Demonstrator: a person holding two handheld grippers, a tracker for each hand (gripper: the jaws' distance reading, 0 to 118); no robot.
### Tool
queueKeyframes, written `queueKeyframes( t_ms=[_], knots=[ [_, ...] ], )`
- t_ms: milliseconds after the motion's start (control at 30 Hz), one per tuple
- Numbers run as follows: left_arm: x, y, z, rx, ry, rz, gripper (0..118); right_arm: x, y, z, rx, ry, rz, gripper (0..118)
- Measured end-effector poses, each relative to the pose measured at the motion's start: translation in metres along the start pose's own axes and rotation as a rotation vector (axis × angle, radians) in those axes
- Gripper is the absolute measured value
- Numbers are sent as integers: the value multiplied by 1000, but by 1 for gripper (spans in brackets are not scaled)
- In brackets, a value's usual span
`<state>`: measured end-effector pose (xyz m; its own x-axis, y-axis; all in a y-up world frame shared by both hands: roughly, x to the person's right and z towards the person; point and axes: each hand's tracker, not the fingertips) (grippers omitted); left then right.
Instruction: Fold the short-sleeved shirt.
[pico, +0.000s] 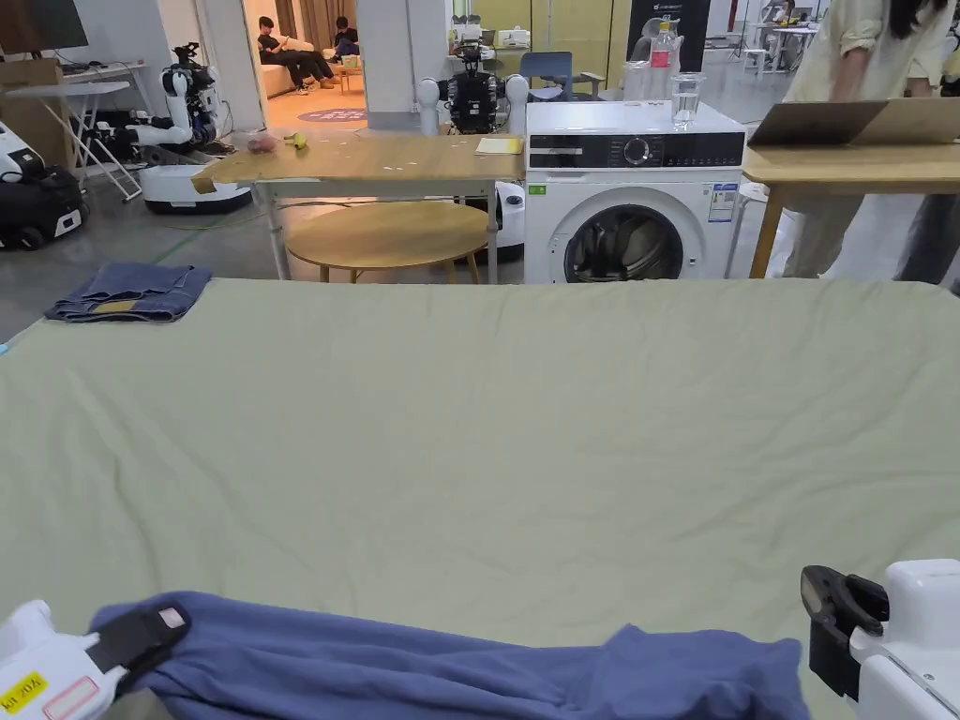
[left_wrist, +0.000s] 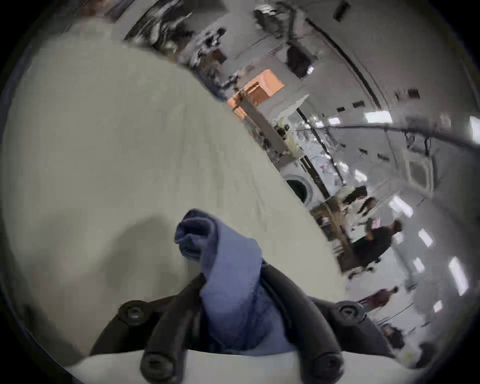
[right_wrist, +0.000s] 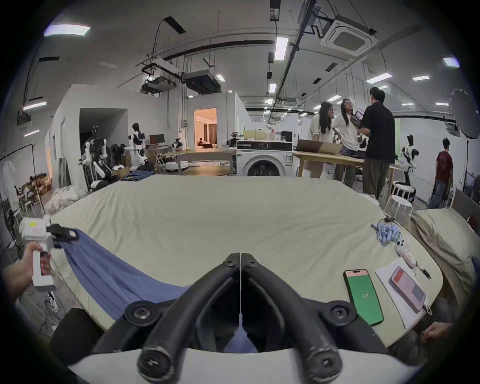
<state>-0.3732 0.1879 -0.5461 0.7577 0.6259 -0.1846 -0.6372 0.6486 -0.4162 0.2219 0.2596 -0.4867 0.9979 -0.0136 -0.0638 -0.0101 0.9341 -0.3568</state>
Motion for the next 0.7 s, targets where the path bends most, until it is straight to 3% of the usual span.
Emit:
queueKeyframes(
  t_ms=[67, 233, 333, 400, 500, 533, 567, 600, 633, 700],
  knots=[
    [34, 8, 20, 39, 46, -228, 5, -3, -1, -1, 1, 5, 2, 0],
    [154, -48, 36, 24, -60, -840, 5, -13, -2, -4, -4, 23, 5, 0],
    [194, -105, 3, -101, -46, -1004, 5, -17, -6, -4, -9, 30, 10, 0],
    [208, -140, -15, -170, -100, -998, 5, -19, -9, -2, -12, 34, 11, 0],
    [207, -173, -40, -265, -43, -1011, 5, -19, -12, 0, -19, 43, 2, 0],
    [206, -172, -44, -287, -60, -968, 18, -18, -13, 1, -20, 46, 0, 0],
    [205, -168, -44, -302, -61, -906, 42, -18, -14, 2, -16, 53, -6, 0],
    [204, -163, -42, -295, -87, -835, 77, -17, -13, 2, -15, 64, -9, 0],
    [207, -149, -28, -231, -137, -778, 100, -18, -13, 2, -18, 68, -5, 0],
    [208, -122, -8, -166, -218, -674, 100, -18, -12, 2, -19, 67, 7, 0]
  ],
)
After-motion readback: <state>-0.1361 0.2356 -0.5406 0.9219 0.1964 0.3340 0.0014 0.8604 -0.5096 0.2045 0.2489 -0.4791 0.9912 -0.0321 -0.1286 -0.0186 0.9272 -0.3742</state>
